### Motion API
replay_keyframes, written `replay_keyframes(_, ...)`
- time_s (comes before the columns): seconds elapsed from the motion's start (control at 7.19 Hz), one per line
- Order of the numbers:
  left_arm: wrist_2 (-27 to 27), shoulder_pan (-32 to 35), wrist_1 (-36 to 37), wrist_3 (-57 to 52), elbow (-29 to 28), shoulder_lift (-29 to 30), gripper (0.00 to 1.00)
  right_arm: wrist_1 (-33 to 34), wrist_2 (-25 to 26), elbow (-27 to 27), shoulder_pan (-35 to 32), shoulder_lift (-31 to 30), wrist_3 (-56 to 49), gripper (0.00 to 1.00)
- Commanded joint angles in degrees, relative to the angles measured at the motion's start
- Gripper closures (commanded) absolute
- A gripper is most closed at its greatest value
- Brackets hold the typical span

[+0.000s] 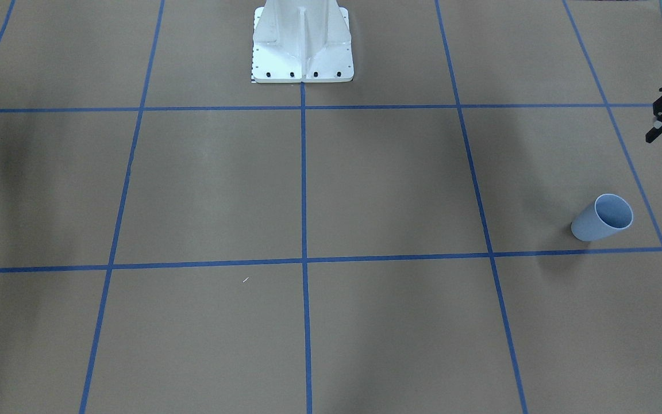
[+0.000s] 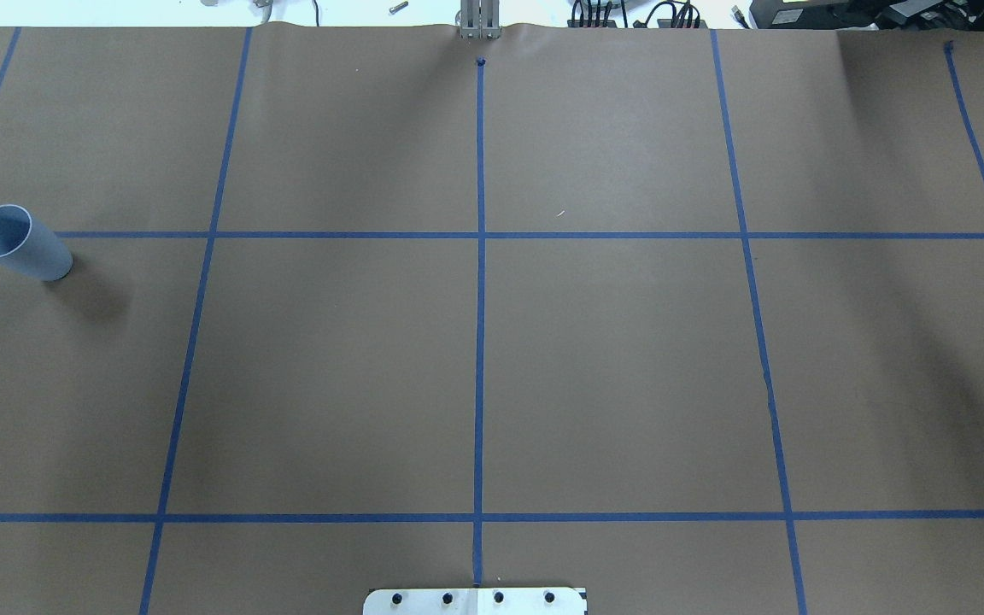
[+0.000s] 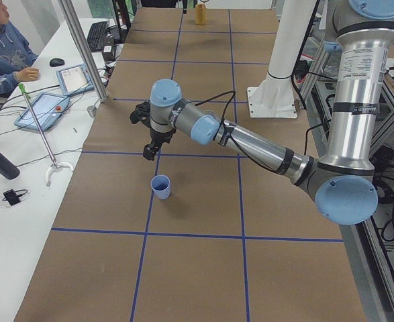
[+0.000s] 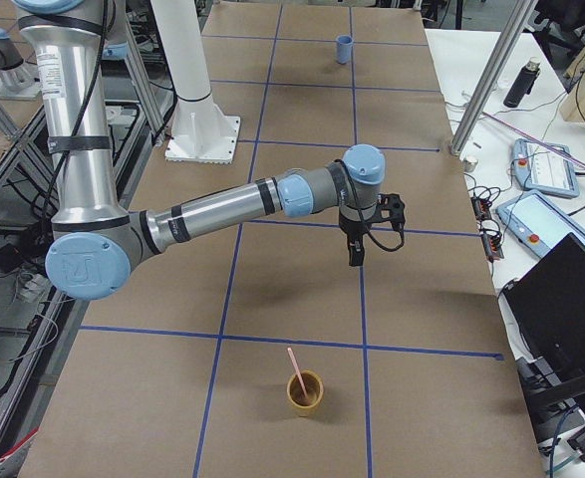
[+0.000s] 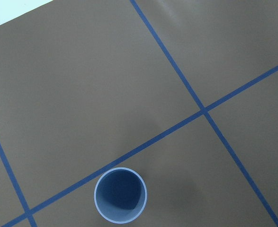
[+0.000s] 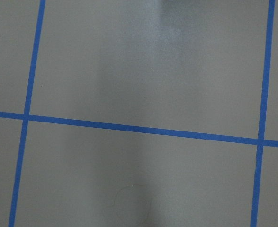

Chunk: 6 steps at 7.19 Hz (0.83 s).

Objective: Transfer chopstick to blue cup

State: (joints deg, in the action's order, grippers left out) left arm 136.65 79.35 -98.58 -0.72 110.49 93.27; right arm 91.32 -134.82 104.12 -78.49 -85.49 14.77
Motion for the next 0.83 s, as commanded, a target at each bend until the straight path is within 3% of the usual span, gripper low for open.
replay_keyframes(0.0,-0.9,0.0,-0.6,0.3,-0.2,0.1,0.02,0.0,0.0,0.0,0.0,-0.1,0.1,0.0)
replay_keyframes(0.28,-1.2,-0.2,-2.1,-0.5,-0.9,-2.5,0.02,0.0,0.0,0.2,0.0,-0.1,0.0,0.0)
replay_keyframes(0.7,3.6,0.1,-2.8,-0.6,-0.4,-6.1,0.02,-0.1,0.2,-0.3,0.1,0.0,0.0,0.0)
